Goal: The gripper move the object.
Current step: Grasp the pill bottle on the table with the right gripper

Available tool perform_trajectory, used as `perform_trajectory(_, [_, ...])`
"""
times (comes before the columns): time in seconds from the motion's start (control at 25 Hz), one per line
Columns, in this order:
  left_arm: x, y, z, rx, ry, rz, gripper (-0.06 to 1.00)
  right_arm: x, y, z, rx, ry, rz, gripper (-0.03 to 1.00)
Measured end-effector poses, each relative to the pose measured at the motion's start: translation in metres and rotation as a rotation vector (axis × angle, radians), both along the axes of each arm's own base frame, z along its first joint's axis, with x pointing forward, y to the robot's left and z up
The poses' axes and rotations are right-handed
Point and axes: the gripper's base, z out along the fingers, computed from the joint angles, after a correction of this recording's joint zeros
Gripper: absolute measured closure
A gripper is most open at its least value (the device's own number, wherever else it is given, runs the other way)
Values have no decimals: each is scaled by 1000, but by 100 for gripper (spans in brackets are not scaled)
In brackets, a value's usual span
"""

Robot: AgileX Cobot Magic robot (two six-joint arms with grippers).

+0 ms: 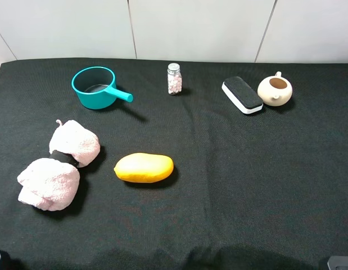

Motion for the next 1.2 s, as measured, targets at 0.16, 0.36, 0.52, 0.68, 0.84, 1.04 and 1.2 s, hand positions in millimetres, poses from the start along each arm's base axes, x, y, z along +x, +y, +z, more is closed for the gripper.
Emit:
perform_trajectory(0.16, [0, 0, 0, 0, 0, 0, 18, 0, 0, 0, 0, 0, 0, 27])
perform_trajectory(0.36, [0, 0, 0, 0, 0, 0, 18, 0, 0, 0, 0, 0, 0, 27])
perform_trajectory(0.52, [0, 0, 0, 0, 0, 0, 18, 0, 1, 0, 7, 0, 4, 27])
perform_trajectory(0.68, [0, 0, 0, 0, 0, 0, 18, 0, 2, 0, 25, 1, 16, 27])
perform_trajectory(0.84, [0, 0, 0, 0, 0, 0, 18, 0, 2, 0, 25, 1, 16, 27])
perform_trajectory(1.04, [0, 0, 0, 0, 0, 0, 18, 0, 2, 0, 50, 1, -2, 27])
perform_trajectory(1.2, [0, 0, 0, 0, 0, 0, 18, 0, 2, 0, 63, 2, -1, 27])
